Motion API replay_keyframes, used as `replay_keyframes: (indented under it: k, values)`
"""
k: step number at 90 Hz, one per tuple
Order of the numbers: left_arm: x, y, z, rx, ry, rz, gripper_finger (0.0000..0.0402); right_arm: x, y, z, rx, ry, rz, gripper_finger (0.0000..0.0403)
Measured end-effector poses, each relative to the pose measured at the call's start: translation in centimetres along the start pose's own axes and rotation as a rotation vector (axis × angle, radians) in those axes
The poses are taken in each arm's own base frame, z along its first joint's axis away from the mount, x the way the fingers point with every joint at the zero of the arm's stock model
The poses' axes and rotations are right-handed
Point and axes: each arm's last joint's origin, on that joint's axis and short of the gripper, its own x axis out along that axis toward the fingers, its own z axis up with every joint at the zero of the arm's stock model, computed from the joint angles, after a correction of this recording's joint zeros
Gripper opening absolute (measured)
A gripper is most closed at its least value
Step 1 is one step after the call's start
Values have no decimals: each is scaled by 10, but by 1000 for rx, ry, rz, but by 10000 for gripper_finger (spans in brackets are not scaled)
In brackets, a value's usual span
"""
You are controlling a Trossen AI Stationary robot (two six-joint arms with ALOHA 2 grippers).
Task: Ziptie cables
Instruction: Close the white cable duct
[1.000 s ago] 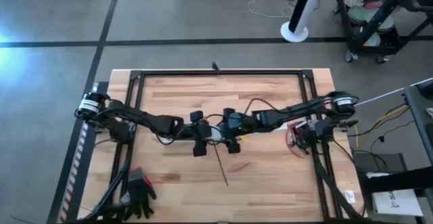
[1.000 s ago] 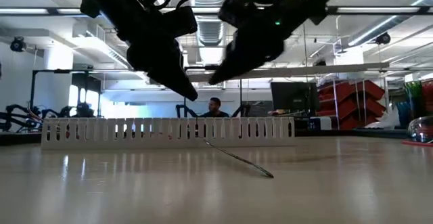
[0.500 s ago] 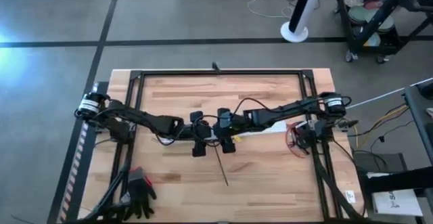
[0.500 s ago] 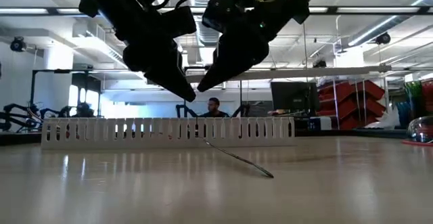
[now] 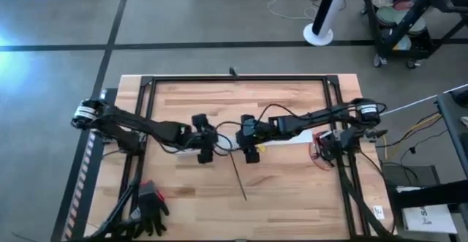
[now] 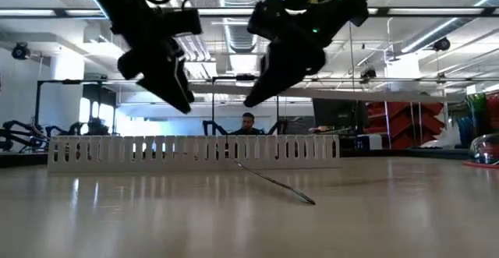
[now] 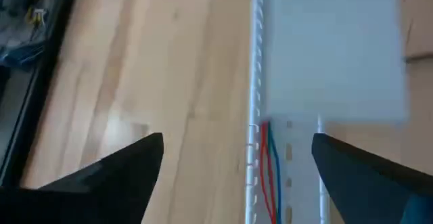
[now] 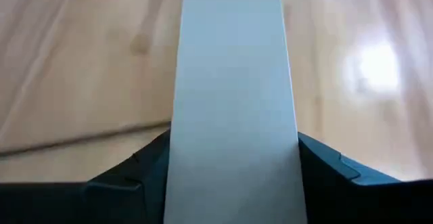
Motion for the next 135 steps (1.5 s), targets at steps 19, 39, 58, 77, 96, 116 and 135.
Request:
replay_keyframes:
  k: [19,39,58,77,96,116,135]
  values:
    - [18,-10,-17,-64,-151,-100,347,-18,-4,-27,10,-2,-27,212]
    - [49,-10,-17,-101,-266,-99,347,-13,-8,-51,13,34,-7,212]
    - [69,-12,-7,-72,-225,-152,347,-10,-13,-60,21,30,3,212]
    - [89,-21,-4,-21,-183,-199,347,-10,-16,-65,28,36,39,212]
    - [107,-22,-11,1,-130,-181,348,-9,-16,-70,37,52,45,212]
    - [113,-23,-21,30,-85,-176,340,-10,-16,-76,44,73,44,212]
    - [112,-23,-28,57,-46,-177,264,-12,-17,-73,35,52,15,212]
